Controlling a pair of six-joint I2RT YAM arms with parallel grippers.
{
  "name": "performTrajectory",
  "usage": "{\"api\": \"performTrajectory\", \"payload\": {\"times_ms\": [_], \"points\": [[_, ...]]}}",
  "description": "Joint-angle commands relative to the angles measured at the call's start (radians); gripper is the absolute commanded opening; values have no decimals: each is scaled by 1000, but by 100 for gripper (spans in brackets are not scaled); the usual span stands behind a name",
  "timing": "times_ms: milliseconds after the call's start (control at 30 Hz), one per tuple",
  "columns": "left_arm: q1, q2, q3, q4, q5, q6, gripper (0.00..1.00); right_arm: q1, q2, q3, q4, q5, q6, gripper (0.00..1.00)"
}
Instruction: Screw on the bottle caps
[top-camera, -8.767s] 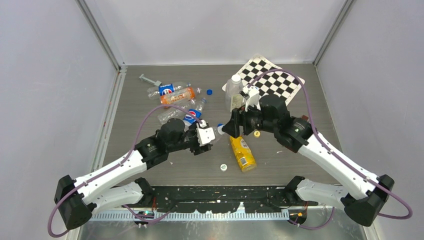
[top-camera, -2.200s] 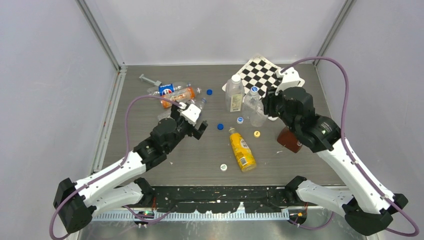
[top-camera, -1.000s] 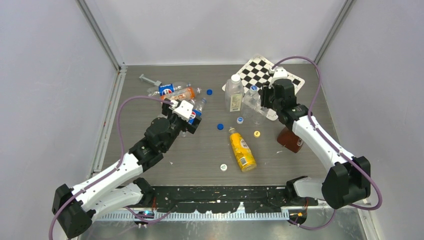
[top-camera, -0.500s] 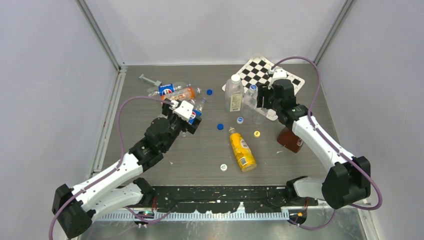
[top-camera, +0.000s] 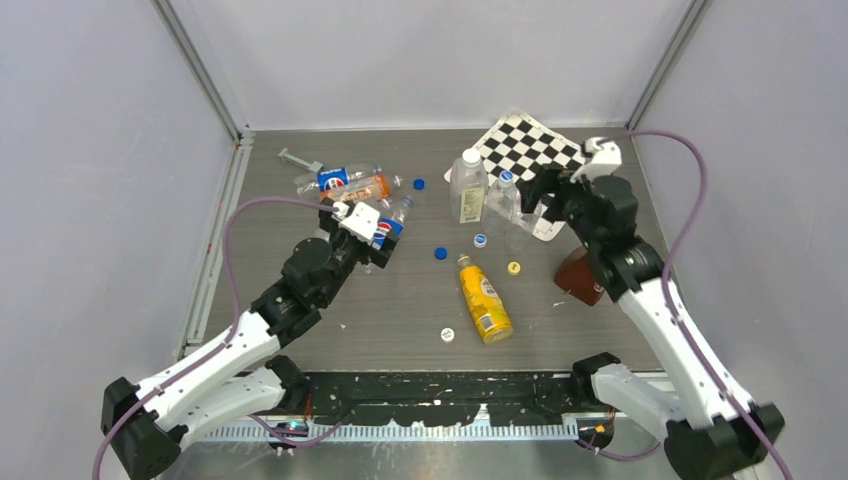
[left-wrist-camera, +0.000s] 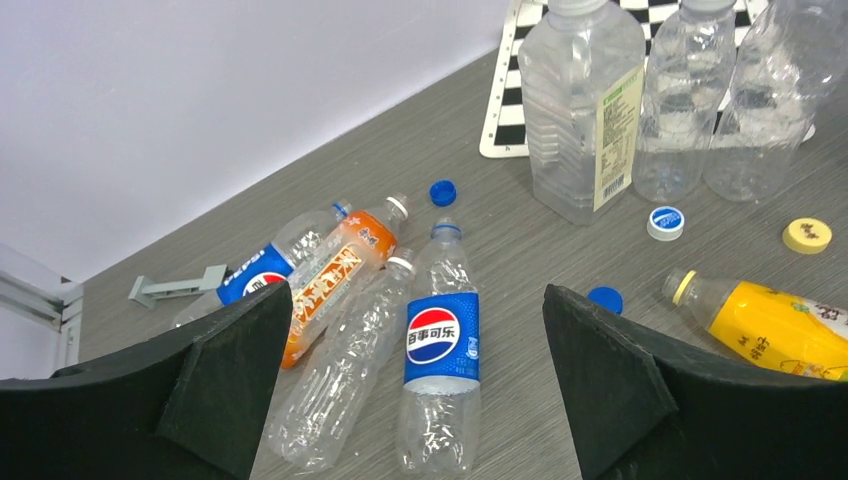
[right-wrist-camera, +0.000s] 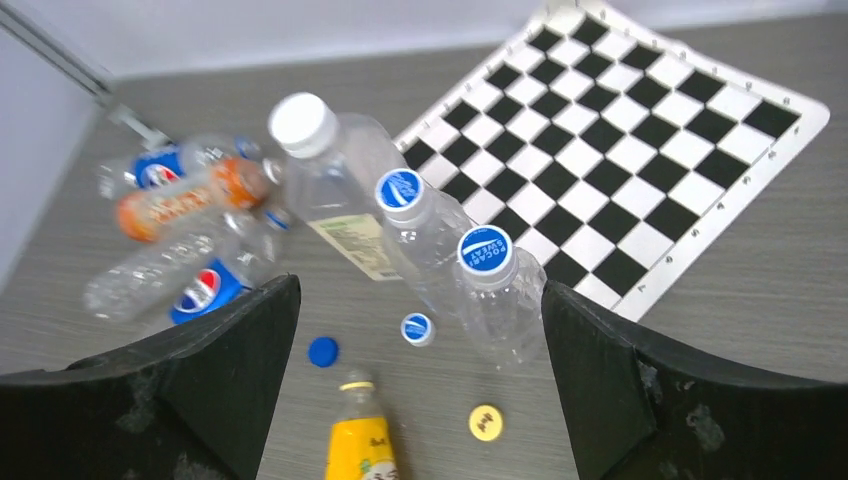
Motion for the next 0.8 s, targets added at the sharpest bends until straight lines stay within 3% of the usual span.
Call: {"api": "performTrajectory", "payload": {"times_ms": [0, 133, 300, 467, 633, 767], "points": [[5, -75, 43, -6, -11, -37, 100, -4, -227, -85, 113, -83, 11, 97], [5, -152, 113, -165, -14, -77, 100, -4, -464, -213, 172, -135, 21, 97], [5, -353, 129, -411, -40, -175, 100, -4, -685, -234, 9, 74, 44, 97], [5, -605, 78, -593, -101, -302, 100, -3, -823, -238, -162, 133, -12, 98], [5, -830, 11, -678, -145, -408, 100, -4, -907, -264, -185, 183, -24, 98], [4, -796, 57, -806, -144, -431, 100, -4, -938, -270, -194, 224, -28, 98]]}}
